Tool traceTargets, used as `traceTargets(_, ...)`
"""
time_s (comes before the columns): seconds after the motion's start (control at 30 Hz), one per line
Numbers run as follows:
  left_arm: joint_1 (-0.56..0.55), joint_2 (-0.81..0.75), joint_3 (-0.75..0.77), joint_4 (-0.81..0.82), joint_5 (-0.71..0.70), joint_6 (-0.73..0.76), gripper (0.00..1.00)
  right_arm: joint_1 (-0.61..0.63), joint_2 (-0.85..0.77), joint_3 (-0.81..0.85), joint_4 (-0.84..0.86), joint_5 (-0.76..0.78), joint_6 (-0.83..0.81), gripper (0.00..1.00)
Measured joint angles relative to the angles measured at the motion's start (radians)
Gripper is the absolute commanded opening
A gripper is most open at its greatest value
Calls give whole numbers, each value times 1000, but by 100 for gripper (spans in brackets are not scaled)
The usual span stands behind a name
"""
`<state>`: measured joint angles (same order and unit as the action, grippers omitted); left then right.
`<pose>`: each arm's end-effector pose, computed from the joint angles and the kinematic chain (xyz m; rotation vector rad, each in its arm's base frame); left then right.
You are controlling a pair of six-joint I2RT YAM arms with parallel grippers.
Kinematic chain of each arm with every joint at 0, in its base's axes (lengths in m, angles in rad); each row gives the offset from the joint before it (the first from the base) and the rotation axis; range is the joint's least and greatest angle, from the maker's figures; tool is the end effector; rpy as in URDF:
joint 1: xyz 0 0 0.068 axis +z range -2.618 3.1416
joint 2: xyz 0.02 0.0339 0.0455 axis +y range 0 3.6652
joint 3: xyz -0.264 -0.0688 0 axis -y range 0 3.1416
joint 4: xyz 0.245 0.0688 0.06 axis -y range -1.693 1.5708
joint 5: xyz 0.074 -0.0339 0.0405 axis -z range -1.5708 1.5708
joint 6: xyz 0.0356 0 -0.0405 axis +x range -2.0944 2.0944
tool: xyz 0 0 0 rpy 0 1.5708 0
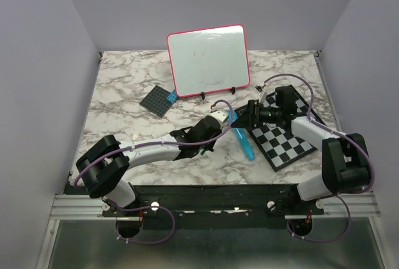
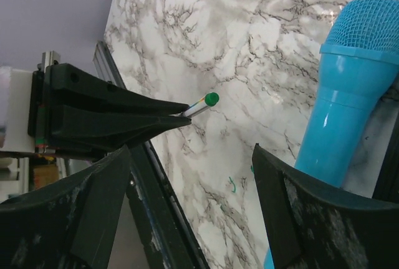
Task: Write a sentence on the whiteboard
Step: Open the whiteboard marker at the center of the board.
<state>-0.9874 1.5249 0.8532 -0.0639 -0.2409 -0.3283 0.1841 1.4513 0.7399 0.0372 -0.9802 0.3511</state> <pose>0.1820 -0.2603 0.1989 0.6304 2.2267 -0.4056 0.2763 0.0815 0.2025 -0.3717 2.1961 1.3844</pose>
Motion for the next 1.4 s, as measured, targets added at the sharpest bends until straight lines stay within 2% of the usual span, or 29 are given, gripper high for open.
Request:
traceTargets(0.17, 0, -3, -1, 40, 37, 3, 10, 32, 96, 31, 5, -2, 50, 74)
traceTargets(0.3, 0, -3, -1, 68, 74, 3, 10, 56, 148, 48, 6, -6, 76, 73)
traceTargets(0.47, 0, -3, -1, 90, 108, 4, 10, 91, 163, 61, 6, -13, 93, 70)
traceTargets(0.87, 0, -3, -1, 109, 127, 3, 10, 117, 190, 77, 6, -38, 121, 53)
traceTargets(0.97, 0, -3, -1, 109, 127, 3, 10, 126, 193, 79, 6, -46, 124, 46)
traceTargets(1.1, 0, -4, -1, 109, 126, 3, 10, 131, 205, 88, 6, -53, 129, 17)
traceTargets(1.17, 0, -6, -1, 108, 126, 3, 11, 131, 207, 89, 7, -47, 124, 13)
traceTargets(1.27, 0, -26, -1, 99, 126, -1, 37, 129, 209, 92, 7, -45, 124, 8)
traceTargets(1.3, 0, -30, -2, 98, 125, -4, 60, 130, 209, 95, 7, -47, 123, 8)
traceTargets(1.4, 1, -67, -19, 113, 118, -13, 86, 134, 209, 101, 5, -50, 119, 8)
